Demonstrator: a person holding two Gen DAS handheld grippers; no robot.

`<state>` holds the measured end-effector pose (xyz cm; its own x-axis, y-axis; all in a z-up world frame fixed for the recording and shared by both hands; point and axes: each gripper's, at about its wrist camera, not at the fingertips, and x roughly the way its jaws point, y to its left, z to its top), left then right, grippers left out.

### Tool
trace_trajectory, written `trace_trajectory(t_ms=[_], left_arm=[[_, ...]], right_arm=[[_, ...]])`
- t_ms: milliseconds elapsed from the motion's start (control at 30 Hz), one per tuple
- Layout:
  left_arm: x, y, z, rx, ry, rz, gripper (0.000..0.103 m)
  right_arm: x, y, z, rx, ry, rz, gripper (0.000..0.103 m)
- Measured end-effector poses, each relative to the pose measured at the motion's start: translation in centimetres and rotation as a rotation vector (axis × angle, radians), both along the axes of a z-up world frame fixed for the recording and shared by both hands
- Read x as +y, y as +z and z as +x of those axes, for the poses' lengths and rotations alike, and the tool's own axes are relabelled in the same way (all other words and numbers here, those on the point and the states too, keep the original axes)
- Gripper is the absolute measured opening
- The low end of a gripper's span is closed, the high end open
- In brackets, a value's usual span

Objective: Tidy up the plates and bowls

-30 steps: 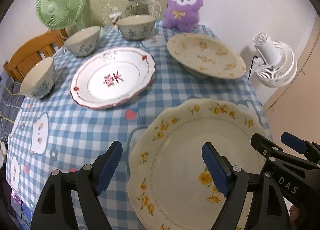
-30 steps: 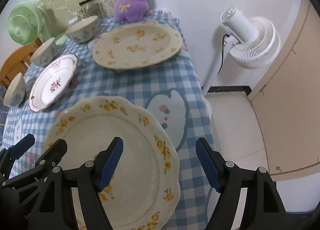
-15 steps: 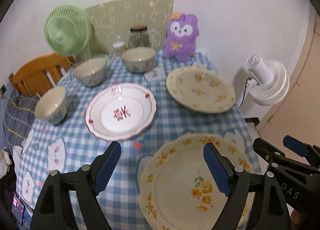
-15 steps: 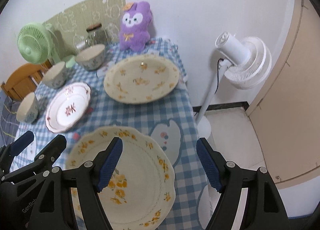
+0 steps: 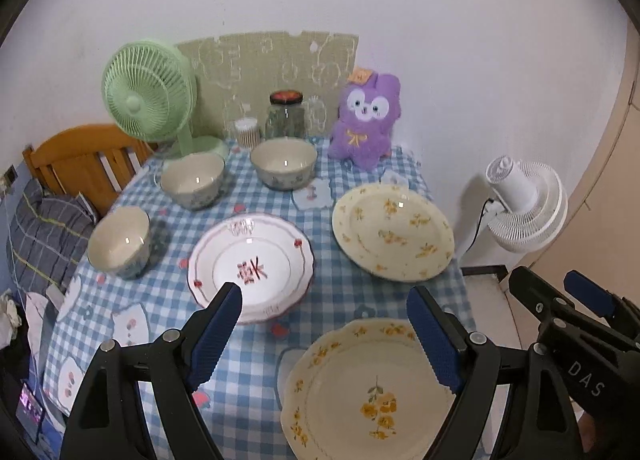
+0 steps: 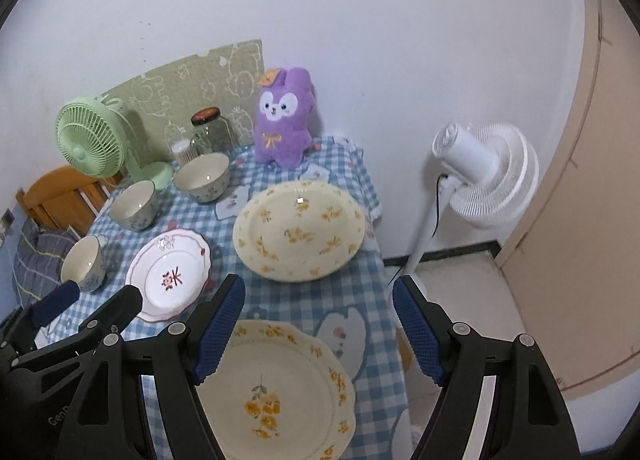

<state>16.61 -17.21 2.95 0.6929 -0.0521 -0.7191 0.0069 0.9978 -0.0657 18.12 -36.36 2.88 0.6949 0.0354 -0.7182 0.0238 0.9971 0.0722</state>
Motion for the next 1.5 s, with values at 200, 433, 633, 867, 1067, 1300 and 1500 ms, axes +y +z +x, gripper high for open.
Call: trace_trajectory(t_ms=[200,433,633,867,1067,1300,1500], left_arm=[[-0.1,2.0,0.9,-0.049,-0.002,0.019,0.086],[-0.6,2.8,2.7,-0.067,0.006,0.035,0.086],[-1.3,3.1,4.6,-0.076,0.009,0.056,0.086],[-2.6,2.8,7.3,-0.077,-0.005,0.09,0.086],[-3.4,1.9,9.8,-0.064,-0.013,0.09,0.086],[-4.1,0.0,12.8,-0.041,-0.032,0.108,0.086],[-4.6,-2.9,15.7,-0.004,-0.051,0.12,0.086]], right_arm=[[0.1,2.0,1.1,-0.042,0.015,-0.015,0.079],[-0.1,3.2,2.4,-0.094,0.038,-0.039,0.079],[-0.6,3.2,4.6,-0.094,0.065,-0.044,0.079],[-1.4,2.4,7.6,-0.088,0.072,-0.076,0.079],[-1.8,1.2,9.8,-0.067,0.098,-0.073,0.079],[-2.0,-1.4,12.9,-0.037,0.111,-0.1,0.078],[-2.2,-4.5,15.8,0.011,0.121,-0.093,0.076]])
